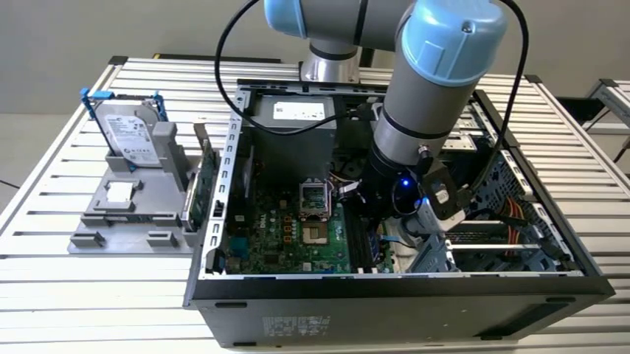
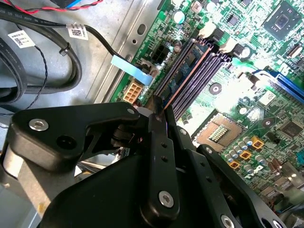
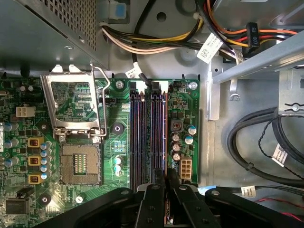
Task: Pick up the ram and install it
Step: 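Insert the ram into the slot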
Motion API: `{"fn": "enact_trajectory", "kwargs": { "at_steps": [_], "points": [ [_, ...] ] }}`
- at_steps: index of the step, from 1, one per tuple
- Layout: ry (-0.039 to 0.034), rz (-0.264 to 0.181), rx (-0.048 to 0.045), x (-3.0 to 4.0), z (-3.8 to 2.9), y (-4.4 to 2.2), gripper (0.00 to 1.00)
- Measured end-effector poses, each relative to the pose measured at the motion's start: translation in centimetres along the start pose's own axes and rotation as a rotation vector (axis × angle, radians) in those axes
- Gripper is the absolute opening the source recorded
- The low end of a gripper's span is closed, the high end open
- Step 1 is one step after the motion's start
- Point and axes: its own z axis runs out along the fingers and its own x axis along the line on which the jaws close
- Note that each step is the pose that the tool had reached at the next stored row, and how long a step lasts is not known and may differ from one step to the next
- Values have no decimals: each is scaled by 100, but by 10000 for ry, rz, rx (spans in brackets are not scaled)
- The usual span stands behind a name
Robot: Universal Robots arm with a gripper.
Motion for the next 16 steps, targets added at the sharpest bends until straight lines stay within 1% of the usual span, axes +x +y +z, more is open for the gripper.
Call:
{"fn": "enact_trajectory", "kwargs": {
  "at_steps": [12,16],
  "points": [
    [6,2,2,6,4,0,0],
    [6,3,0,6,34,0,0]
  ]
}}
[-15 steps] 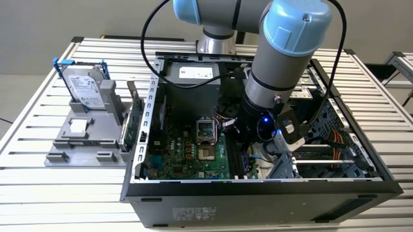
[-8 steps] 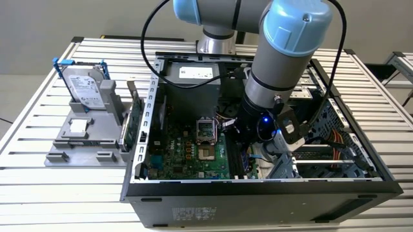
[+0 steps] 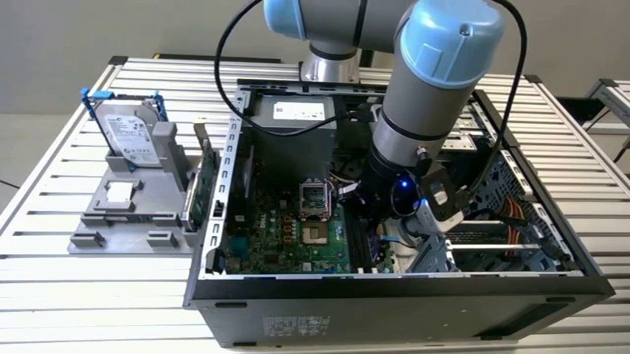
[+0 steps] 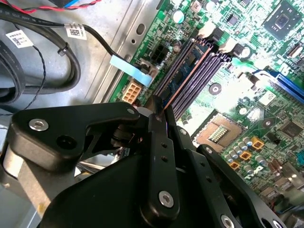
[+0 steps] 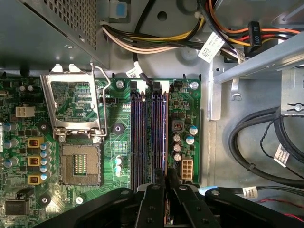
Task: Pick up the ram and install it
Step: 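Insert the ram into the slot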
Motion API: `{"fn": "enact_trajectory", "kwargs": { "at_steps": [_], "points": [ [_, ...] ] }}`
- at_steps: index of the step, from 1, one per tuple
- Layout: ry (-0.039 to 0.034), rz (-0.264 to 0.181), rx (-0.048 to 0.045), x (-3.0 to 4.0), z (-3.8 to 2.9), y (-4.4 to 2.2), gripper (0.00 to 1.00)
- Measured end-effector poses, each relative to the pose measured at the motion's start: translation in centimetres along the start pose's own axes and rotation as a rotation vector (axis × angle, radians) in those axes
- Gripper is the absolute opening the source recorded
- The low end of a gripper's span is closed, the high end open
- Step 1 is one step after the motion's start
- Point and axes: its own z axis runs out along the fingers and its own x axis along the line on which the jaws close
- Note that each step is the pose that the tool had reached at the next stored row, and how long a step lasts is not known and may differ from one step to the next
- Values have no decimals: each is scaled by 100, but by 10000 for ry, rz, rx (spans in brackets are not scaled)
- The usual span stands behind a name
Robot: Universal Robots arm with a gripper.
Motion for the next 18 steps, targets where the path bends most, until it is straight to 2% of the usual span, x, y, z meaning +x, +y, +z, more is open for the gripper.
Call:
{"fn": "enact_trajectory", "kwargs": {
  "at_steps": [2,12,13,18],
  "points": [
    [0,1,1,0,18,-1,0],
    [-1,1,-8,0,30,1,0],
    [0,1,-11,0,32,2,100],
    [0,2,0,0,34,-1,100]
  ]
}}
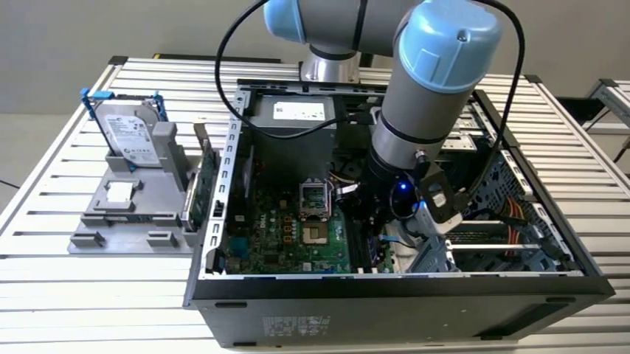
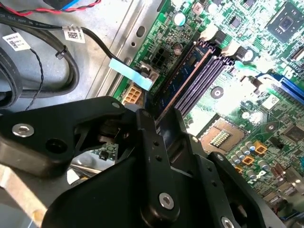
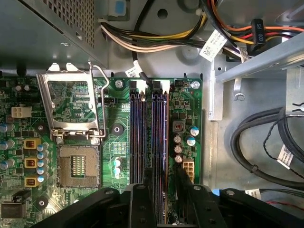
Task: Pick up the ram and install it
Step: 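Insert the ram into the slot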
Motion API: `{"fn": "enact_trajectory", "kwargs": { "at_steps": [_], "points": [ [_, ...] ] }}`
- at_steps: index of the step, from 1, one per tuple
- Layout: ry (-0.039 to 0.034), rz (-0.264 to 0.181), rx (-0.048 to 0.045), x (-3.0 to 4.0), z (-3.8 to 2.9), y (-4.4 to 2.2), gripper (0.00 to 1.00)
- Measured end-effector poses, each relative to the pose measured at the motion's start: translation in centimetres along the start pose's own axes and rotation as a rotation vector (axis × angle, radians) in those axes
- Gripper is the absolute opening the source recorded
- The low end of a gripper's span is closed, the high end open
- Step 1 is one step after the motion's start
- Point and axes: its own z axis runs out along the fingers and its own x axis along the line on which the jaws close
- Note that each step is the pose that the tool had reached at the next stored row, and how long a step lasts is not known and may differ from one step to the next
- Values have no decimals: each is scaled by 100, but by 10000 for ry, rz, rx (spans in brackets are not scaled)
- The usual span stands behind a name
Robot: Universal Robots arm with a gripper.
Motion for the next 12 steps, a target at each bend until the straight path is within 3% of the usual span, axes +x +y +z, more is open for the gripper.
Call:
{"fn": "enact_trajectory", "kwargs": {
  "at_steps": [5,12],
  "points": [
    [1,-1,0,5,-47,1,100],
    [21,0,2,8,-246,3,100]
  ]
}}
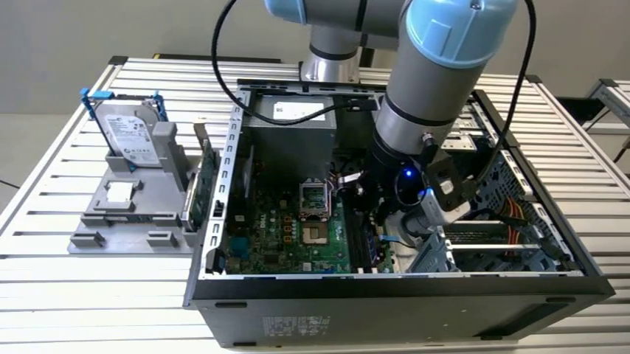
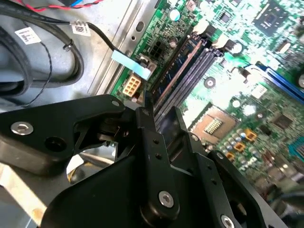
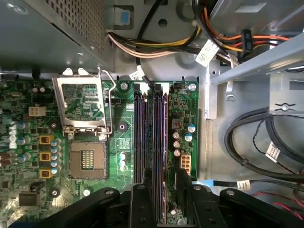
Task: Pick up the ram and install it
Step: 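Insert the ram into the slot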
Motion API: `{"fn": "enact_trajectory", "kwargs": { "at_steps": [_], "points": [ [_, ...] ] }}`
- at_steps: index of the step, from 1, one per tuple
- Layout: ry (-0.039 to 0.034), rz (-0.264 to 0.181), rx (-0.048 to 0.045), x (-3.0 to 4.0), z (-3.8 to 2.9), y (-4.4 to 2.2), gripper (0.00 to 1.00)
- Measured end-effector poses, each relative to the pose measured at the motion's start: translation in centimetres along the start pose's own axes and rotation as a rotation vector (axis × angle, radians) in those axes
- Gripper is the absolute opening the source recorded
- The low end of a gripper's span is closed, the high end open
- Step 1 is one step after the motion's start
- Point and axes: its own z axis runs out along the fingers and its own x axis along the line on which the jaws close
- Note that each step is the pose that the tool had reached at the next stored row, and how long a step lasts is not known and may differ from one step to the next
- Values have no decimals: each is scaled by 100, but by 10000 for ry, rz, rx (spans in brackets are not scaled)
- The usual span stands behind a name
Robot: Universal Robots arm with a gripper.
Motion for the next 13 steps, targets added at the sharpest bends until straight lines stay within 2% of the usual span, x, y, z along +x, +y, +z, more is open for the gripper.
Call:
{"fn": "enact_trajectory", "kwargs": {
  "at_steps": [9,13],
  "points": [
    [31,0,0,3,-178,2,100],
    [30,1,5,3,-185,2,100]
  ]
}}
